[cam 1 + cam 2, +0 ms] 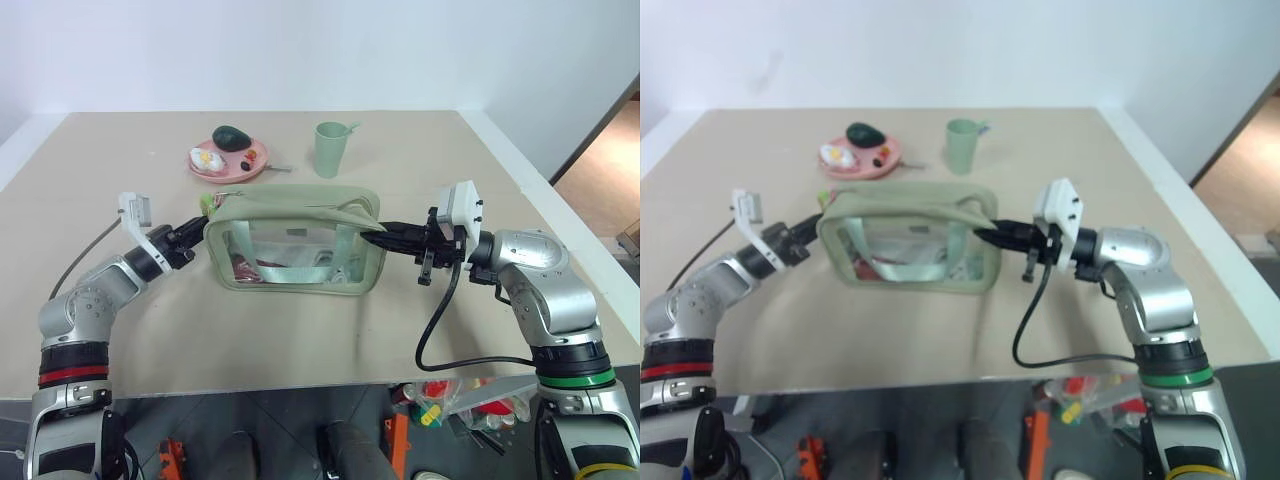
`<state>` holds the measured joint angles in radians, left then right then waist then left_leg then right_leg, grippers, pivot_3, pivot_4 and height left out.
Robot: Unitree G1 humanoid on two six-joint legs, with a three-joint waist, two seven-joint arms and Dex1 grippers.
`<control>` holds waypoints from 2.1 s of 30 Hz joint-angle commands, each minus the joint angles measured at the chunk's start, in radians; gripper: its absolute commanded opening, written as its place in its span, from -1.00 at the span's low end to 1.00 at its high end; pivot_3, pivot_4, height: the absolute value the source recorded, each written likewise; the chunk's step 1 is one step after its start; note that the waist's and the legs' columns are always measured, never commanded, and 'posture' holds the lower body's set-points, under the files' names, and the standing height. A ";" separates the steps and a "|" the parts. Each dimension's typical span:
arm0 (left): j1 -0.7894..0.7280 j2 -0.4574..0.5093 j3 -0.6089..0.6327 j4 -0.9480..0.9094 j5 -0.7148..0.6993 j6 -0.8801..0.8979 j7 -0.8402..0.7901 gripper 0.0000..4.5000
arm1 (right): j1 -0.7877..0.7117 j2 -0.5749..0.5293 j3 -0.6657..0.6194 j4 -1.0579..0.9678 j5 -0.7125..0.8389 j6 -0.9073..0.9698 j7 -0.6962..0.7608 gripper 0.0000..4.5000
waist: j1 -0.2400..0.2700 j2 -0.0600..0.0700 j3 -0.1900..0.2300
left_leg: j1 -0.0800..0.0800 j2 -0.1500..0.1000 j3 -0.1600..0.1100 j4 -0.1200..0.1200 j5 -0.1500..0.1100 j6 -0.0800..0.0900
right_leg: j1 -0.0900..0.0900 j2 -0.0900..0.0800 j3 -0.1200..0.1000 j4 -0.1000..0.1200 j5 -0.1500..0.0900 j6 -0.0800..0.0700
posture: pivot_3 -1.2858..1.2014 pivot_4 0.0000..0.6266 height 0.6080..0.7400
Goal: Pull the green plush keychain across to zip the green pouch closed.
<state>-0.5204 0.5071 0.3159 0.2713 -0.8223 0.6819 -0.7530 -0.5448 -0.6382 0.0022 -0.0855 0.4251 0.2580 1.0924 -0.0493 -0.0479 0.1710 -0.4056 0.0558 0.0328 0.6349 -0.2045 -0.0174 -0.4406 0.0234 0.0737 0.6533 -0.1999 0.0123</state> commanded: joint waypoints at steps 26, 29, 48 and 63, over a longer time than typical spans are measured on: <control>-0.229 0.059 -0.132 -0.384 -0.062 0.149 0.100 -0.97 | 0.020 -0.010 -0.016 -0.012 0.002 -0.042 -0.003 -1.00 | 0.001 0.000 0.000 | 0.000 -0.002 -0.001 0.001 0.000 -0.001 | 0.001 -0.001 0.000 0.000 0.000 0.001 | 0.03 -0.52 1.00; -0.235 0.075 -0.212 -0.378 0.001 0.139 0.044 -0.97 | 0.020 -0.007 -0.014 -0.015 0.001 -0.045 -0.007 -1.00 | 0.001 0.000 0.000 | 0.000 -0.002 -0.002 0.000 0.000 -0.001 | 0.000 0.000 0.000 0.000 0.000 0.000 | 0.03 -0.52 1.00; -0.094 0.389 -0.147 -0.469 0.252 -0.065 -0.141 0.98 | 0.028 -0.008 -0.022 0.013 -0.002 -0.073 0.005 -1.00 | 0.001 0.000 0.000 | -0.001 -0.001 -0.002 -0.001 0.000 0.000 | -0.001 -0.001 -0.001 0.000 -0.002 -0.002 | 0.03 -0.52 1.00; 0.178 0.196 -0.097 -0.556 0.281 -0.154 -0.004 0.19 | 0.020 -0.010 -0.013 0.022 0.000 -0.068 0.020 -1.00 | 0.002 0.000 0.000 | 0.000 -0.002 -0.001 0.002 0.000 0.000 | 0.001 -0.003 -0.001 0.000 -0.002 -0.003 | 0.03 -0.52 1.00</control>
<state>-0.3200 0.7078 0.2007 -0.2873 -0.5478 0.5569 -0.7761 -0.5110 -0.6419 -0.0025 -0.0449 0.4199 0.1898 1.1087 -0.0476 -0.0475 0.1714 -0.4056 0.0536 0.0320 0.6370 -0.2041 -0.0177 -0.4398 0.0204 0.0732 0.6537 -0.2022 0.0091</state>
